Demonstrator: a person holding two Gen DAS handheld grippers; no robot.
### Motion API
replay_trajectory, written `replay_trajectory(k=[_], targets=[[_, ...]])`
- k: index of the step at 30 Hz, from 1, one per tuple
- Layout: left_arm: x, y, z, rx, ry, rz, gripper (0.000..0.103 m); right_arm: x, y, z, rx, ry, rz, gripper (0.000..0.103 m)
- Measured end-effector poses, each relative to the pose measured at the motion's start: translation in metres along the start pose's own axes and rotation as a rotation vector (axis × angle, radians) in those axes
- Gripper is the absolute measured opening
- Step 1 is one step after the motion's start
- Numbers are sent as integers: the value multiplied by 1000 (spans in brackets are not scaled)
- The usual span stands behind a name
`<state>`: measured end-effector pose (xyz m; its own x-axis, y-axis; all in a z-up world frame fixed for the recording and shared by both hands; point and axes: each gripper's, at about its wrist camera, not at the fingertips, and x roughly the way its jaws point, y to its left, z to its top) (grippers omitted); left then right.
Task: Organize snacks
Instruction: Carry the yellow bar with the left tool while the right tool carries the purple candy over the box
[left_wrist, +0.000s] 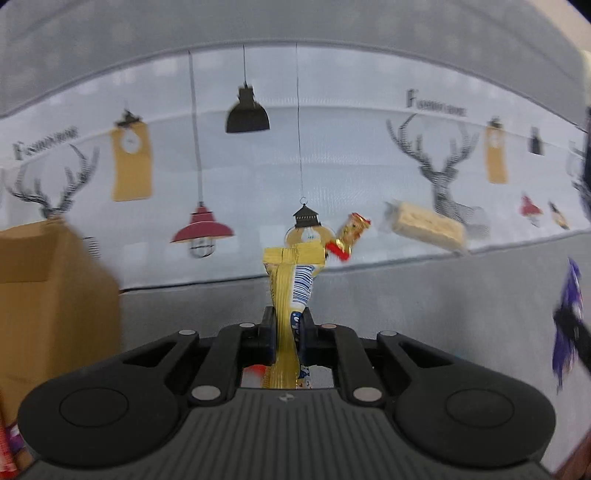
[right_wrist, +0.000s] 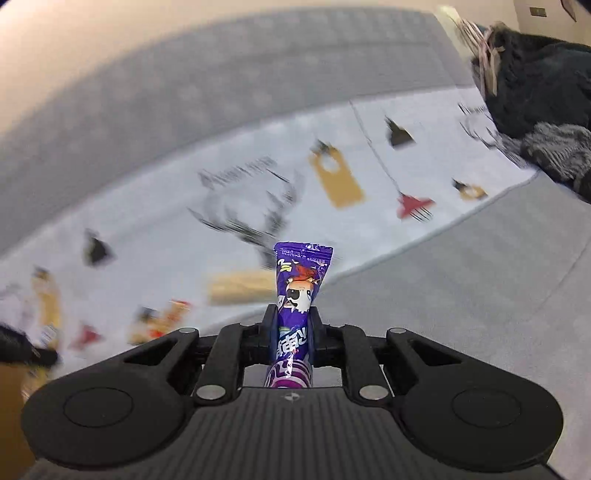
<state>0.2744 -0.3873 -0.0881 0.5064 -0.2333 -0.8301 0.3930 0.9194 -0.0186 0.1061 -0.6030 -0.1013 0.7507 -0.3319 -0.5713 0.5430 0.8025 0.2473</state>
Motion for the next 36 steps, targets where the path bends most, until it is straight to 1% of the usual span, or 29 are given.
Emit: replay_trajectory(k=[3,6,8,11,14,18,20,23,27,32,36], targets=[[-49,20,-32,8,-24,-15,12,-47,30,-4,-2,-21,77,16],[-104,44,-70,17,-59,-14,12,-95,64,-19,-38,-13,150,16],[-138,61,-94,25,-81,10,12,-128,86,-32,-76,5,201,16],[-181,92,-128,9,-85,52,12,-173,117,-50,-105,51,275,16],[-215,125,-163,-11,-75,91,12,-217,149,-71,-134,111,363,16],[-255,162,-212,-28,-92,163,12,-269,188,-100,-212,135,460,16],[-272,177,-232,-56,-98,175,12,-291,204,-112,-240,151,504,16],[-295,194,-258,-100,-126,170,12,-314,225,-123,-302,161,541,16],[-320,208,-285,-109,-172,182,12,-338,245,-133,-351,155,558,16],[-332,218,-297,-124,-187,165,12,-355,253,-141,-371,149,546,16],[-336,221,-297,-133,-209,147,12,-361,257,-140,-386,128,529,16]])
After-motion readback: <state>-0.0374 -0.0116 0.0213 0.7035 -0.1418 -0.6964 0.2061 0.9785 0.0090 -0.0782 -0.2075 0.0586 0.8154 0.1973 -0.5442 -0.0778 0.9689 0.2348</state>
